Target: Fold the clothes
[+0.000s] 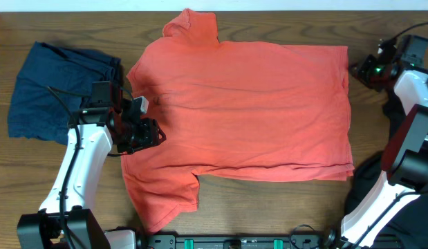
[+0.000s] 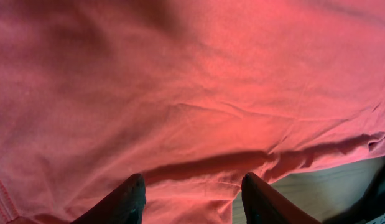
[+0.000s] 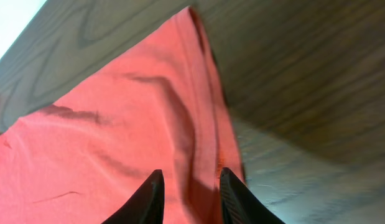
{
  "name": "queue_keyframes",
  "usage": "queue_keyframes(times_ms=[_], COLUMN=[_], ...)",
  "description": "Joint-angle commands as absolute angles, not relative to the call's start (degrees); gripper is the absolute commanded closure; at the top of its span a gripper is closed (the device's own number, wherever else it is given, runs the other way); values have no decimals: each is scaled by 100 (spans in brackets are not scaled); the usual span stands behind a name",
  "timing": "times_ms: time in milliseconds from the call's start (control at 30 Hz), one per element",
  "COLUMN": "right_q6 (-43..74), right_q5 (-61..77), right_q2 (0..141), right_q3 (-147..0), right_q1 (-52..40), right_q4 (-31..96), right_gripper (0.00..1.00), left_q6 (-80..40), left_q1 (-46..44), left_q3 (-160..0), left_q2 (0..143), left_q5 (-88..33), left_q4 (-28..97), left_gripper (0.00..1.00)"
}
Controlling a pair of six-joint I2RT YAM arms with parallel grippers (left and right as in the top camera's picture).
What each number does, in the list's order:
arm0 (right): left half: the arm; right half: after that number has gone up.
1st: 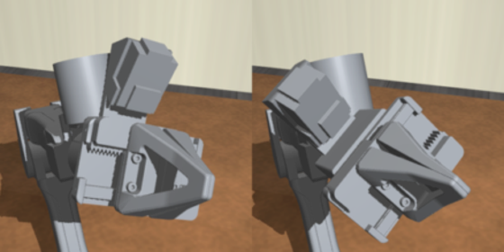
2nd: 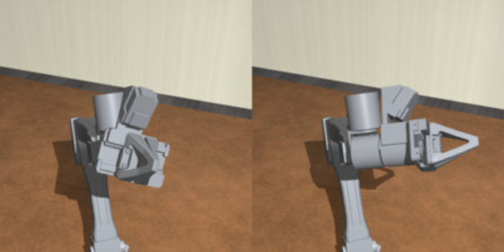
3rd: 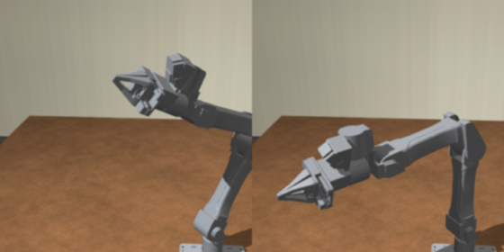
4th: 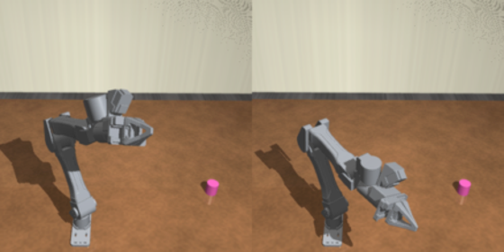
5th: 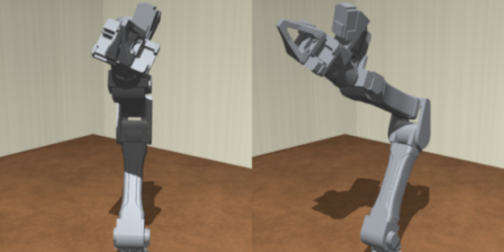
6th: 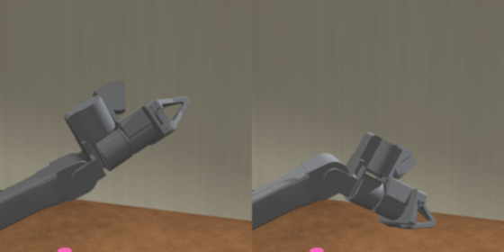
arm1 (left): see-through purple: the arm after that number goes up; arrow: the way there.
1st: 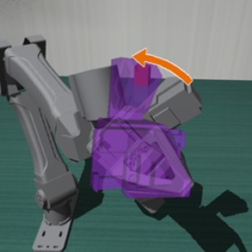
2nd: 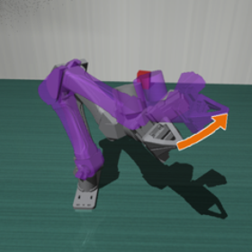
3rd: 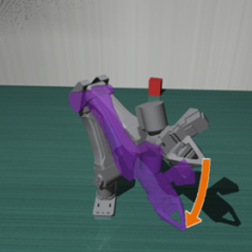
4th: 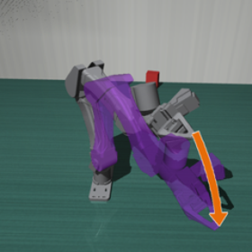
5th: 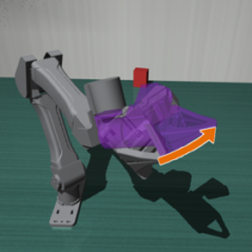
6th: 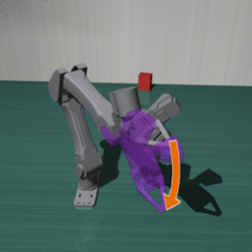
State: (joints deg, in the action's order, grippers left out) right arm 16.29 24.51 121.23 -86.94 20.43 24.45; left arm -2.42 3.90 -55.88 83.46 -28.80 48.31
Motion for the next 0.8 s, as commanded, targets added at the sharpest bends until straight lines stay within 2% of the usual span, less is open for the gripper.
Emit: queue_keyframes(times_ms=[0, 267, 500, 567, 667, 767], right_q6=[1632, 1852, 1885, 1890, 1927, 1927], right_q5=[2252, 1584, 1540, 1542, 1566, 1662], right_q2=[12189, 12230, 12342, 12409, 12532, 12621], right_q3=[-8689, -8687, -8685, -8685, -8685, -8685], right_q1=[1900, 1758, 1728, 1706, 1643, 1581], right_q4=[2449, 2403, 2421, 2408, 2359, 2250], right_gripper=[71, 73, 85, 84, 75, 72], left_q6=[-110, -108, -108, -108, -108, -108], left_q1=[377, 377, 377, 377, 377, 377], left_q3=[-5734, -5734, -5734, -5734, -5734, -5734], left_q2=[8305, 8305, 8305, 8305, 8305, 8305], left_q5=[-2936, -2936, -2936, -2936, -2936, -2936], left_q4=[4845, 4851, 4849, 4847, 4849, 4851], left_gripper=[49, 48, 49, 48, 48, 48])
